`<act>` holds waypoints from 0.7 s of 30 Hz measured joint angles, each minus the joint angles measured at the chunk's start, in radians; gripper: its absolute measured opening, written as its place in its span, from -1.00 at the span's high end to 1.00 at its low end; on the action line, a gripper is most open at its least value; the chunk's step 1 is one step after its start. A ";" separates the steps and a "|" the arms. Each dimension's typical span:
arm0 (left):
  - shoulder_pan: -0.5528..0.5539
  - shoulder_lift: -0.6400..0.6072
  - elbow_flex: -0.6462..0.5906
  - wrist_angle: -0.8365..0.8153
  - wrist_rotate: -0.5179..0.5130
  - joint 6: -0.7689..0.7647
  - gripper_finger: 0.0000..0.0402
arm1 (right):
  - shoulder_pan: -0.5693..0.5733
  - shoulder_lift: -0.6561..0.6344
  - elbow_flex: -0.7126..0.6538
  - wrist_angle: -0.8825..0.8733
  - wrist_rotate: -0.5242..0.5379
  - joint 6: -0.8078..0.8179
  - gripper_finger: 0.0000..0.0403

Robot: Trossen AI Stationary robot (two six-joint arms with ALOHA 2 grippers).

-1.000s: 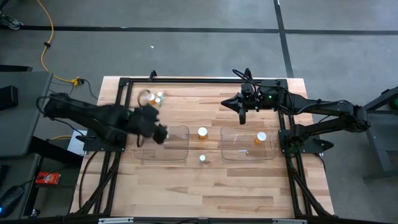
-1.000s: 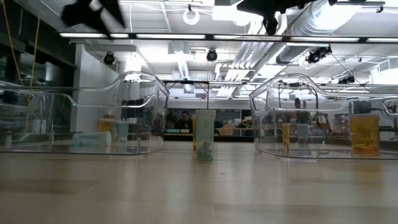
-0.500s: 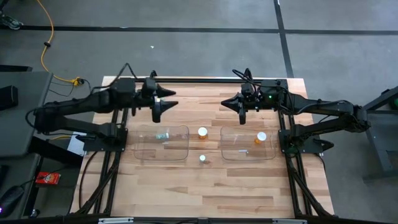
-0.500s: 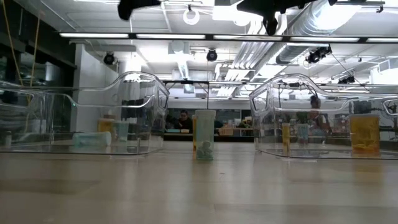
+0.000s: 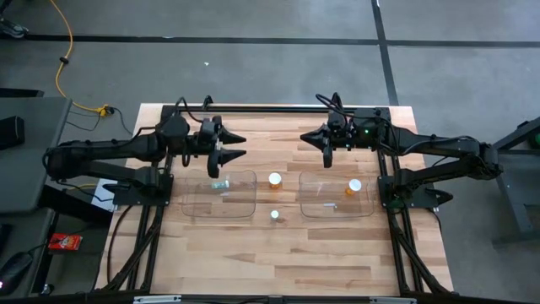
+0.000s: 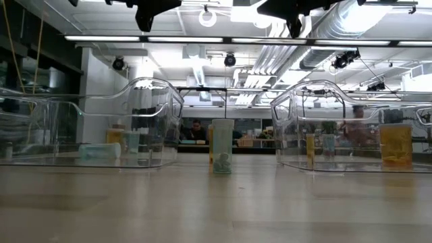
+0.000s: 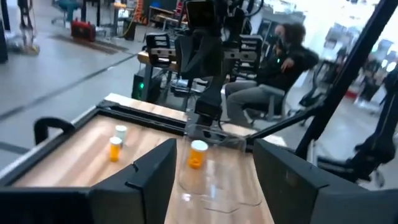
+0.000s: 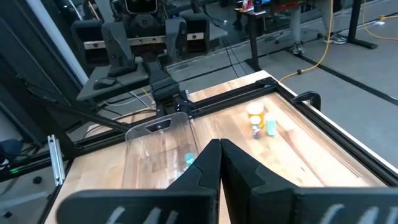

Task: Pick and place medicine bottles into bin by pill shape (circle, oval)
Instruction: Put the right blue capsule bottle into the right transparent bin

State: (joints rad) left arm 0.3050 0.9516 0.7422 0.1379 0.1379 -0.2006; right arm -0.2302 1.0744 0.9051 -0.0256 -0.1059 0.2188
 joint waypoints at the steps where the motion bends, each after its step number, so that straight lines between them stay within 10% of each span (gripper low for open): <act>1: 0.000 0.000 0.000 -0.002 0.000 0.019 0.01 | 0.000 0.000 0.000 0.000 0.000 0.000 1.00; 21: 0.000 0.000 0.000 -0.006 -0.002 0.021 0.01 | 0.000 0.000 0.000 0.001 -0.002 0.034 1.00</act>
State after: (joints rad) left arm 0.3050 0.9516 0.7422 0.1323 0.1357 -0.1795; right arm -0.2301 1.0744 0.9051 -0.0250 -0.1081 0.2523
